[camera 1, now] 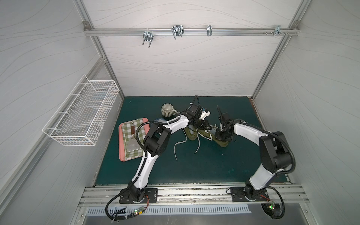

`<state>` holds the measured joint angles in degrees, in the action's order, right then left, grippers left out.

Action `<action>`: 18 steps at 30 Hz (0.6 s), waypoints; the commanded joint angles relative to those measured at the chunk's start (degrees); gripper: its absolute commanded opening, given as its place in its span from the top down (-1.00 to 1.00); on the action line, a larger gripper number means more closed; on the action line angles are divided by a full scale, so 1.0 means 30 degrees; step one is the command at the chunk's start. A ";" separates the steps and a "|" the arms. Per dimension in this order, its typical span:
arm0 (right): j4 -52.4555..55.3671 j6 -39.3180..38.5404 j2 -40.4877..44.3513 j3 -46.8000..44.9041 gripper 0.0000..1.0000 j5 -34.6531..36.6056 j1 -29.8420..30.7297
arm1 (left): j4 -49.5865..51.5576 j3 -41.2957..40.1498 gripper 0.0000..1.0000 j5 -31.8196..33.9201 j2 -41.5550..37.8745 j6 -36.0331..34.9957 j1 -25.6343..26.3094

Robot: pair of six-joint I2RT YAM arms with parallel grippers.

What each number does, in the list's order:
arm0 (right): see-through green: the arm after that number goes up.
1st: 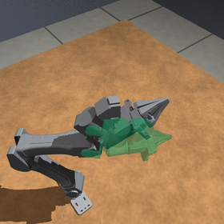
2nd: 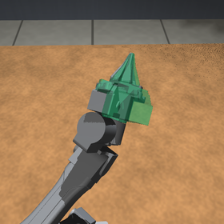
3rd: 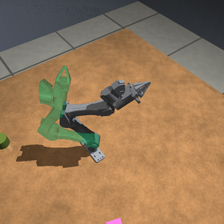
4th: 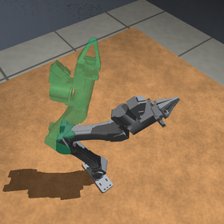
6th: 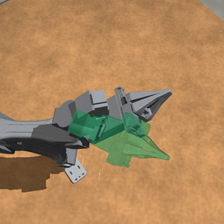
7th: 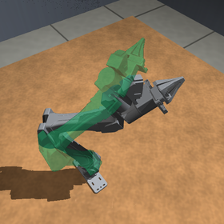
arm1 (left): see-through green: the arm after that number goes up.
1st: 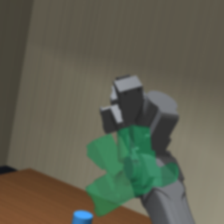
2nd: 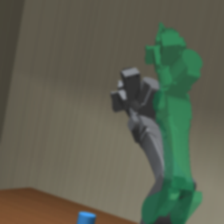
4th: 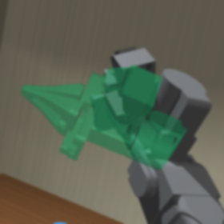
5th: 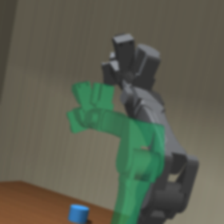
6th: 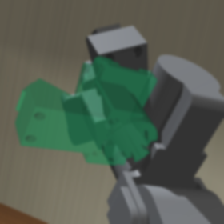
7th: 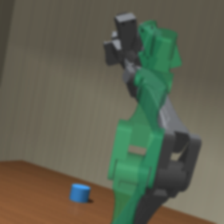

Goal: Insert the insole into the shoe

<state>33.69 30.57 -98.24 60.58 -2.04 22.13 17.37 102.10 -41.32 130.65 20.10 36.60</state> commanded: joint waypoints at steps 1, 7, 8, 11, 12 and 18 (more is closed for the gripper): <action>-0.0082 0.0432 -0.0071 -0.0740 0.88 -0.0637 0.0079 | -0.0087 0.0802 1.00 -0.0230 -0.0220 -0.0312 0.0132; 0.1023 0.0068 0.1904 0.0550 0.91 0.1242 0.0089 | -0.0078 0.0672 1.00 -0.0267 -0.0248 -0.0311 0.0109; 0.0818 0.0000 0.1958 0.0689 0.92 0.1411 0.0042 | -0.0076 0.0625 1.00 -0.0260 -0.0287 -0.0316 0.0131; 0.0412 -0.0385 0.1301 0.1383 0.95 0.1413 -0.0068 | -0.0101 0.0434 1.00 -0.0230 -0.0361 -0.0342 0.0112; 0.0419 -0.0469 0.0973 0.1629 0.94 0.1386 -0.0094 | -0.0090 0.0411 1.00 -0.0229 -0.0388 -0.0342 0.0090; -0.0993 -0.0027 -0.1399 0.1575 0.98 0.1788 -0.0693 | -0.0076 0.0389 1.00 -0.0260 -0.0386 -0.0371 0.0091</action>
<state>31.83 30.00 -98.67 65.56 1.08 20.97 17.61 102.10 -41.28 130.65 19.88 36.60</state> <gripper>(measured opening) 0.047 0.053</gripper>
